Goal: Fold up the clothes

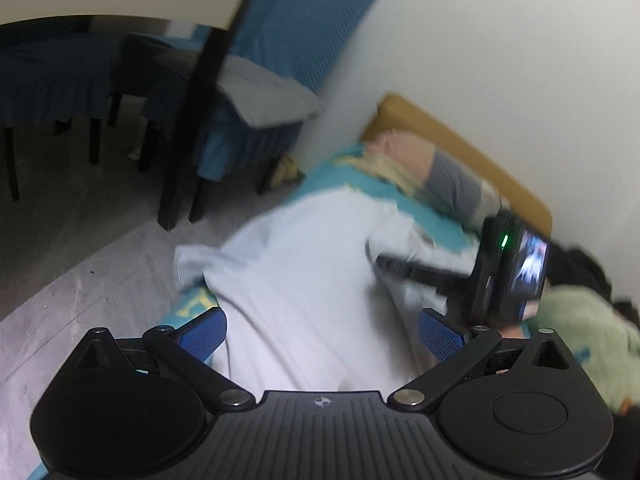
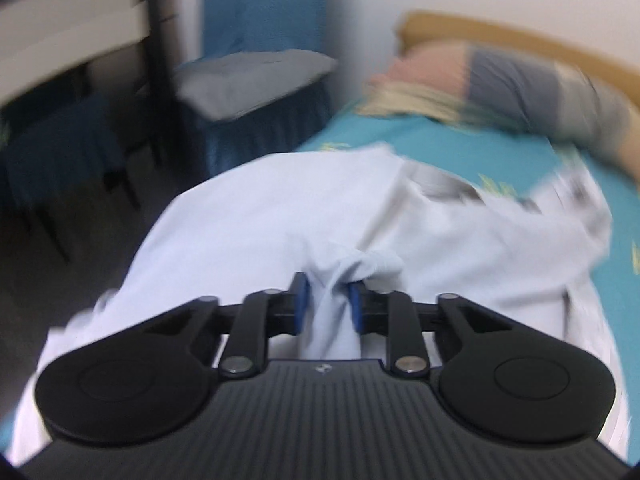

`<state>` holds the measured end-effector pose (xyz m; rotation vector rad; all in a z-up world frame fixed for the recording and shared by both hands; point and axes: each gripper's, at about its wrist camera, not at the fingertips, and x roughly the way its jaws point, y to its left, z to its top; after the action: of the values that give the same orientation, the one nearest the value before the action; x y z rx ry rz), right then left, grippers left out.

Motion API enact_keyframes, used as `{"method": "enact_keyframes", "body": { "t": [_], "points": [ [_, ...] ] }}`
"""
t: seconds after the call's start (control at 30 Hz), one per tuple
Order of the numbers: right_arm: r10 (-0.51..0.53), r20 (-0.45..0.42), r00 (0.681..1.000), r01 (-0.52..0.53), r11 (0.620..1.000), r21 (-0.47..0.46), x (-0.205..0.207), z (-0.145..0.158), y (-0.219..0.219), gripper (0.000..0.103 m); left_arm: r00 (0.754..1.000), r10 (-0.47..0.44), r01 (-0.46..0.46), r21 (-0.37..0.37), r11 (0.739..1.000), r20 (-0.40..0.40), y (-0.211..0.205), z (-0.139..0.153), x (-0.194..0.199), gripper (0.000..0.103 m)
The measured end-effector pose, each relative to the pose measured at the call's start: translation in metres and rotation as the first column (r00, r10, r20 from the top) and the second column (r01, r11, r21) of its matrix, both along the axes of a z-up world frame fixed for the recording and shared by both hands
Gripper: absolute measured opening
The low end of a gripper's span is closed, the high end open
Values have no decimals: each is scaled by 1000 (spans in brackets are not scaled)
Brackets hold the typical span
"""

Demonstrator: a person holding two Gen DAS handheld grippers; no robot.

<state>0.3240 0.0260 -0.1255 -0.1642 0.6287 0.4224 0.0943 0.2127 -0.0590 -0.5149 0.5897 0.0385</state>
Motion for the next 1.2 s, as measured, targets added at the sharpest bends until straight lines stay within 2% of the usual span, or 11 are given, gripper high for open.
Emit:
{"method": "enact_keyframes", "body": {
  "t": [0.2,0.27,0.33,0.53,0.73,0.77,0.83,0.9,0.97,1.1,1.2],
  "points": [
    [221,-35,975,-222,974,-54,-14,13,67,24,995,94,-92,-63,994,27,23,4,-16,102],
    [268,-58,962,-271,961,-52,-13,20,88,42,992,124,-122,-83,989,29,30,6,-21,102],
    [343,-63,937,-348,933,-95,-15,22,114,86,989,147,-144,-94,985,24,35,6,-23,102],
    [551,-207,809,-588,756,-288,-21,4,205,87,978,204,-206,-97,974,-37,44,-3,-18,102],
    [534,-234,813,-579,697,-422,-27,-26,226,86,923,379,-377,50,925,-68,46,-9,-19,102],
    [529,-235,815,-575,688,-444,-27,-31,228,85,910,408,-404,64,912,-66,47,-9,-20,102],
    [520,-237,820,-564,668,-486,-29,-40,234,57,889,454,-451,63,890,-56,49,-8,-24,102],
    [511,-239,825,-553,646,-527,-31,-50,239,14,865,499,-496,61,866,-45,52,-7,-28,102],
    [502,-240,831,-540,622,-567,-33,-60,244,6,839,543,-540,58,840,-35,54,-6,-32,102],
    [448,50,892,-388,820,-421,-40,-11,206,5,790,613,-611,61,789,-16,62,0,-43,102],
    [261,263,929,-196,948,-250,-42,27,155,5,800,600,-598,66,799,-16,59,1,-42,102]
  ]
}}
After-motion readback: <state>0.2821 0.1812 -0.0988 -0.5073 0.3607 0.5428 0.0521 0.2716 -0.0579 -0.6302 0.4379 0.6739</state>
